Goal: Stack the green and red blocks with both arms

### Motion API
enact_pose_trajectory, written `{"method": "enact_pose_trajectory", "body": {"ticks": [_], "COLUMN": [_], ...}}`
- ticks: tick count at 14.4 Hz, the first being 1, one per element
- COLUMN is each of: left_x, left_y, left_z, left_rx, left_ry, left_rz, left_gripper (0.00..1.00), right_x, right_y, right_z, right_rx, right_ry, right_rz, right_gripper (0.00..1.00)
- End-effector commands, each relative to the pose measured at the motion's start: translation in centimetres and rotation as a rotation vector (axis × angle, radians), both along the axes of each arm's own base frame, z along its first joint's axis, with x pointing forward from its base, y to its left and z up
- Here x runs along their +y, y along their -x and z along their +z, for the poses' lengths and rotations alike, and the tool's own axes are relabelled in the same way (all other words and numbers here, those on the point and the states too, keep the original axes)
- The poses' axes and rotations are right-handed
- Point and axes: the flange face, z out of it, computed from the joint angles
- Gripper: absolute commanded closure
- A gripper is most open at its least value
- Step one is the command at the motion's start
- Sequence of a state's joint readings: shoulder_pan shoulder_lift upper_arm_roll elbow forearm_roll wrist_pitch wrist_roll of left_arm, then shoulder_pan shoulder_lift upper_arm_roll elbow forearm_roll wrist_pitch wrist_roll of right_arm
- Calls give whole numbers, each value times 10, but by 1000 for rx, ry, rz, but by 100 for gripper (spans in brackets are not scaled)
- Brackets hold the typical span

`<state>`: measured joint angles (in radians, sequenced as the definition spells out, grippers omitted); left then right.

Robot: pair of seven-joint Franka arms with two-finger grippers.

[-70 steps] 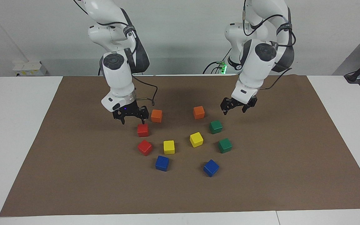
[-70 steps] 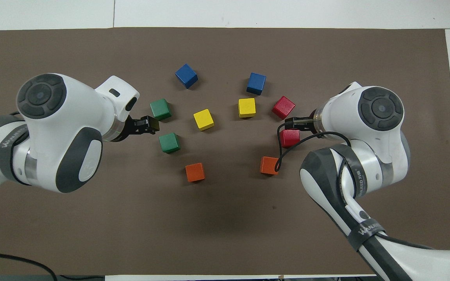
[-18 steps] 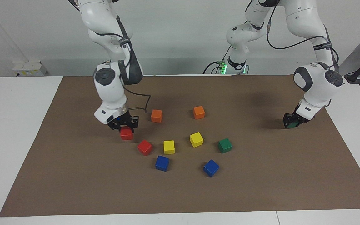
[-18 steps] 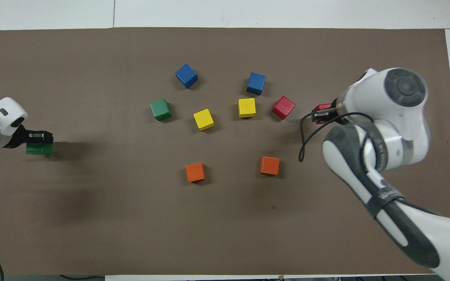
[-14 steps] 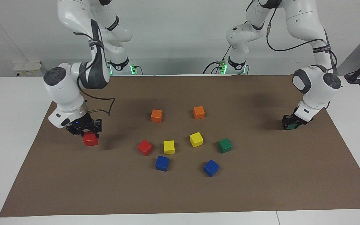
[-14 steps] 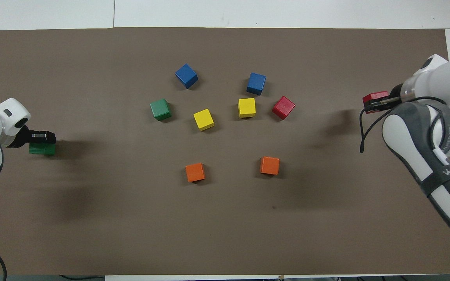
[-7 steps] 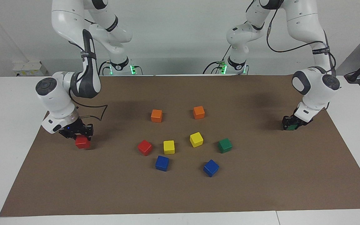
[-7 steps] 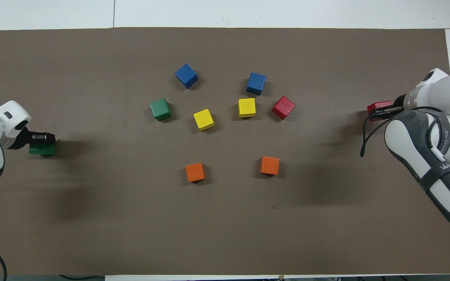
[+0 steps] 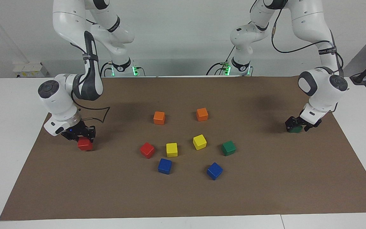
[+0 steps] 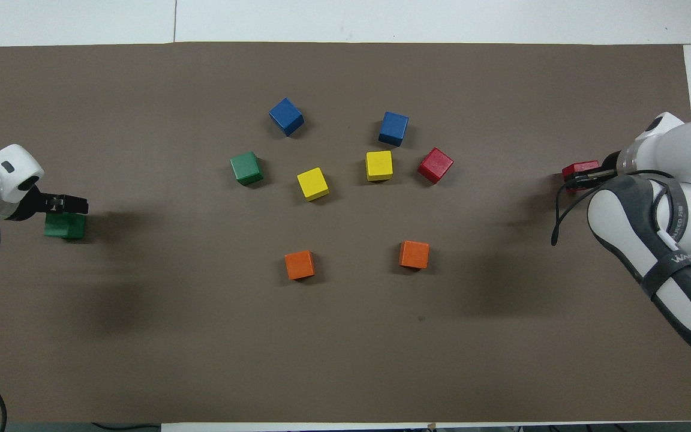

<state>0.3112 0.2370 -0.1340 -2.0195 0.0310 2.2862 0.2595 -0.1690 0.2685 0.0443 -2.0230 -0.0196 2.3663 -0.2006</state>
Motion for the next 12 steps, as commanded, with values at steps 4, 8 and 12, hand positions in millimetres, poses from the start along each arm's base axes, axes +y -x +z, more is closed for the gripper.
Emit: {"method": "enact_pose_trajectory", "body": {"ticks": [4,8,12], "left_x": [-125,-227,-310], "left_y": [-55,-63,-60], "left_z": [79,92,67], "left_rx": [43,18,37], "left_ry": [41,62,43], "left_rz": [225,341,412], "left_gripper": [0,0,0], "right_x": [-4,-4,-4], "right_y": [1,1,1], "right_z": [-15,-23,-25], "right_rx": [-31,-20,-9], "right_ry": [-4,-7,-8], "right_rz": [-11,-12,-15], "right_gripper": [100,100,0]}}
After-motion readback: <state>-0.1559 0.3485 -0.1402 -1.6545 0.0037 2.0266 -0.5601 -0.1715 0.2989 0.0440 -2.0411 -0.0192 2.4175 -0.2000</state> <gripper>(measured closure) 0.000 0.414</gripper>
